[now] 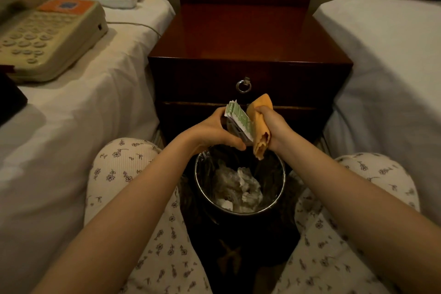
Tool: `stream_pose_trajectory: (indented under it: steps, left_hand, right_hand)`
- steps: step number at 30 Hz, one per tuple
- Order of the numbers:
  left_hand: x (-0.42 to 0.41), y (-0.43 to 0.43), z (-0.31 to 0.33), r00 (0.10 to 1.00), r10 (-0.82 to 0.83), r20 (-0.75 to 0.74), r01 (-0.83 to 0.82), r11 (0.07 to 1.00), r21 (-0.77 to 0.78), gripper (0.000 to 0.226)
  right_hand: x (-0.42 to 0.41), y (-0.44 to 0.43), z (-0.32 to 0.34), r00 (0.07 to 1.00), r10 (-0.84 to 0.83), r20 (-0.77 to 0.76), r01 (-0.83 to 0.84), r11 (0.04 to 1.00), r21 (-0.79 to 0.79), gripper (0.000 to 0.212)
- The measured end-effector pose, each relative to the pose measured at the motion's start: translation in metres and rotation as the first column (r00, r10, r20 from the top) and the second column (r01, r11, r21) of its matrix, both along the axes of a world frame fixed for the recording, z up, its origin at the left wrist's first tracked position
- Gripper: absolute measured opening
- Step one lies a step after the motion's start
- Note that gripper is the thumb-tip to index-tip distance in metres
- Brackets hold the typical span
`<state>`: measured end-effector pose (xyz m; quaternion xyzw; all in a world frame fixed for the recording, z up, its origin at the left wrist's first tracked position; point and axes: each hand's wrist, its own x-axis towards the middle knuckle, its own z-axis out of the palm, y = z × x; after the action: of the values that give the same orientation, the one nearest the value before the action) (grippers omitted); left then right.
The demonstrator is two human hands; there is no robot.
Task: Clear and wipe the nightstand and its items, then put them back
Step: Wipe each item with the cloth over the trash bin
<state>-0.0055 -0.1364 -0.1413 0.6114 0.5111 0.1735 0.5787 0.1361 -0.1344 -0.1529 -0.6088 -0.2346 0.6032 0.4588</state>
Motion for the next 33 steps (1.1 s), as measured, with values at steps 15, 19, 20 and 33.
stream_pose_trajectory:
  steps: [15,19,20,33]
  left_hand:
    - [-0.004,0.011,-0.012,0.927,0.367,-0.08,-0.349,0.92,0.176,0.105]
    - [0.0,0.007,-0.012,0.901,0.394,-0.182,-0.342,0.903,0.261,0.109]
    - [0.0,0.006,-0.011,0.897,0.391,-0.205,-0.324,0.899,0.294,0.109]
    - [-0.006,0.006,0.011,0.993,0.12,-0.012,-0.114,0.969,0.221,0.046]
  right_hand:
    - [-0.007,-0.006,0.001,0.973,0.104,0.204,-0.149,0.965,0.215,0.046]
    - [-0.01,-0.008,-0.007,0.987,0.143,-0.078,-0.134,0.985,0.113,0.052]
    - [-0.009,-0.007,-0.006,0.98,0.144,-0.139,-0.13,0.986,0.105,0.053]
    - [0.012,0.003,0.003,0.991,-0.012,-0.131,0.032,0.988,0.149,0.039]
